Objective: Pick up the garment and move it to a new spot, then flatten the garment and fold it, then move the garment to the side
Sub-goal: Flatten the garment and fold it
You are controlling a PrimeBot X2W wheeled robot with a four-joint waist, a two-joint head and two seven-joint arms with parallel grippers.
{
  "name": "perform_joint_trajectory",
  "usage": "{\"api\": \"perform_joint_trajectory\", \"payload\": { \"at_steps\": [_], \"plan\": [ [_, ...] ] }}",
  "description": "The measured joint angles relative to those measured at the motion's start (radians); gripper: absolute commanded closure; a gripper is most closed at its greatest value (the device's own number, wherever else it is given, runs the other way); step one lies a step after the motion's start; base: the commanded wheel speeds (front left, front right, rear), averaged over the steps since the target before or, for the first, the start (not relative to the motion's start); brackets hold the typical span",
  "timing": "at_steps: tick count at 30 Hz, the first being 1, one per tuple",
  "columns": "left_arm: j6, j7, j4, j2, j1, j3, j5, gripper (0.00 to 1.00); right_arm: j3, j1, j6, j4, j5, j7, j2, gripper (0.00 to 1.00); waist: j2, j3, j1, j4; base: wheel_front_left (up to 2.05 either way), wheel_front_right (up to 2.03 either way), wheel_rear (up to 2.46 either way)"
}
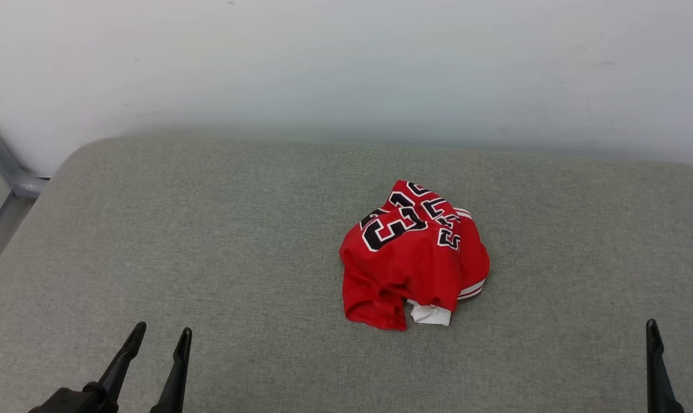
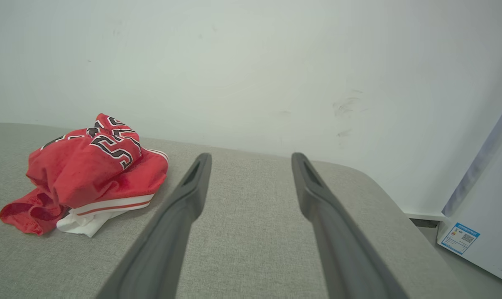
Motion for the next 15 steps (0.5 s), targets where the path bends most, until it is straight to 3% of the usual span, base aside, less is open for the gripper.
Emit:
{"api": "perform_joint_trajectory", "payload": {
  "at_steps": [4, 9, 12, 15],
  "plan": [
    [0.0, 0.0, 0.013, 0.001, 0.0, -0.002, 0.0, 0.0, 0.029, -0.011, 0.0, 0.014, 0.004, 0.0, -0.016, 0.0, 0.0, 0.004, 0.0001, 0.0, 0.0, 0.0, 0.0],
    [0.0, 0.0, 0.038, 0.001, -0.001, -0.011, 0.0, 0.0, 0.067, -0.086, 0.0, 0.05, 0.02, 0.0, -0.09, 0.0, 0.0, 0.014, 0.0001, 0.005, 0.0, 0.0, 0.0],
    [0.0, 0.0, 0.05, 0.003, -0.008, -0.016, 0.0, 0.0, 0.095, -0.154, 0.0, 0.1, 0.042, 0.0, -0.138, 0.0, 0.0, 0.021, 0.0002, 0.009, 0.0, 0.0, 0.0],
    [0.0, 0.0, 0.053, 0.003, -0.024, -0.025, 0.0, 0.0, 0.141, -0.222, 0.0, 0.236, 0.092, 0.001, -0.175, 0.0, 0.0, 0.024, 0.0002, 0.015, 0.0, 0.0, 0.0]
  ]
}}
